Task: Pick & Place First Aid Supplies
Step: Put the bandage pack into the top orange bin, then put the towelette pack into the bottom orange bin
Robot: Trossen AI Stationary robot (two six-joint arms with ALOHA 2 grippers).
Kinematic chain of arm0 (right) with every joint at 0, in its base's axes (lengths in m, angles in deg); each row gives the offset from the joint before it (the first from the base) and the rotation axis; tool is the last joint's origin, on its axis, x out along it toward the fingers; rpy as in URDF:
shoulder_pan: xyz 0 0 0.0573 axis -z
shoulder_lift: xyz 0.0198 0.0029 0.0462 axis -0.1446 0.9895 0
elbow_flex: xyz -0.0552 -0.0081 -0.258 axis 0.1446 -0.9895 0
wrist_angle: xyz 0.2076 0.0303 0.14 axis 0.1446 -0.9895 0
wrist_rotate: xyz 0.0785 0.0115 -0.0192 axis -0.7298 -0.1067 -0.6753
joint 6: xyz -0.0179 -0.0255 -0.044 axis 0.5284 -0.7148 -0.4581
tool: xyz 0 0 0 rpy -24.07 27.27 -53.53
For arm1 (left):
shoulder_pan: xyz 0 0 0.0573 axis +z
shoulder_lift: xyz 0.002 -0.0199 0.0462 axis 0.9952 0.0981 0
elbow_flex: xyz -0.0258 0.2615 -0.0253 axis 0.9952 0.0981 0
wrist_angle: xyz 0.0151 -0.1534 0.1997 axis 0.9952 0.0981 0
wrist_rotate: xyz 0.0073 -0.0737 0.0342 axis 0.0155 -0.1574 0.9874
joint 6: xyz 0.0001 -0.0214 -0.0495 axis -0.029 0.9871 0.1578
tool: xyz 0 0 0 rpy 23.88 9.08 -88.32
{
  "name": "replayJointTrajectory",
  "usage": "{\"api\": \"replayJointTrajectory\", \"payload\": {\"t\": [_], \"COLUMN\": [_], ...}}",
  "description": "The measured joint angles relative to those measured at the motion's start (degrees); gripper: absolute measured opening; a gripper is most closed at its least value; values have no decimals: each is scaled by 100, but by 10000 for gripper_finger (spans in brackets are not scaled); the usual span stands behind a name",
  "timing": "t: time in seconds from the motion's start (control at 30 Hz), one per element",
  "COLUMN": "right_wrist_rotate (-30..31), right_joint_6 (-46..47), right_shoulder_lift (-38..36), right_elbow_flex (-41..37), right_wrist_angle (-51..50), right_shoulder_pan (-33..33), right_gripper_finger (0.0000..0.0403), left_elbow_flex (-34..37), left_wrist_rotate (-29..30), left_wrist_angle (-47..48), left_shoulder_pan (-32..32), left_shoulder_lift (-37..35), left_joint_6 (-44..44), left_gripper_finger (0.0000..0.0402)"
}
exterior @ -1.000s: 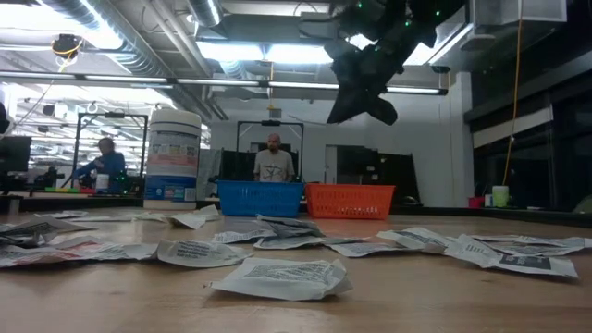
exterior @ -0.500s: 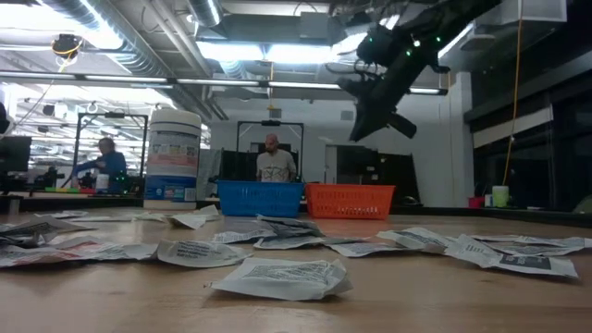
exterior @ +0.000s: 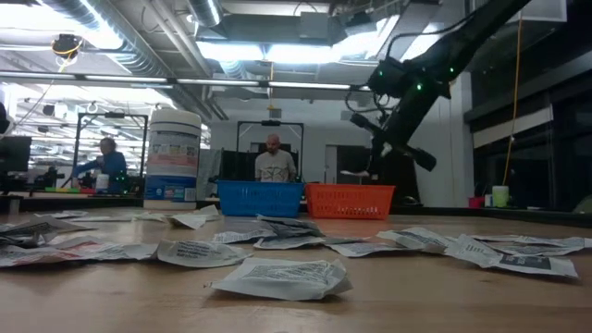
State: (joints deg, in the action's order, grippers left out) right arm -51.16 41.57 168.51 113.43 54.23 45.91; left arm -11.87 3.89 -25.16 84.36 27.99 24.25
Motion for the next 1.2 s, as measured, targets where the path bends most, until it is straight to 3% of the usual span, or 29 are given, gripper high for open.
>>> {"api": "replayJointTrajectory", "payload": {"t": [0.27, 0.77, 1.0, 1.2], "right_wrist_rotate": [1, 19, -694, -1194], "right_joint_6": [498, 282, -548, -1015], "right_shoulder_lift": [167, 167, 167, 145], "right_elbow_flex": [-150, -150, -150, -150], "right_wrist_angle": [609, 695, 1153, 1215], "right_shoulder_pan": [123, 165, 137, -72], "right_gripper_finger": [25, 114, 163, 182], "left_elbow_flex": [0, 0, 0, 0], "left_wrist_rotate": [0, -1, -1, 0], "left_wrist_angle": [0, 0, 0, 0], "left_shoulder_pan": [-2, -1, -1, 0], "left_shoulder_lift": [0, 1, 2, 0], "left_joint_6": [0, 2, 4, 0], "left_gripper_finger": [4, 4, 4, 4]}}
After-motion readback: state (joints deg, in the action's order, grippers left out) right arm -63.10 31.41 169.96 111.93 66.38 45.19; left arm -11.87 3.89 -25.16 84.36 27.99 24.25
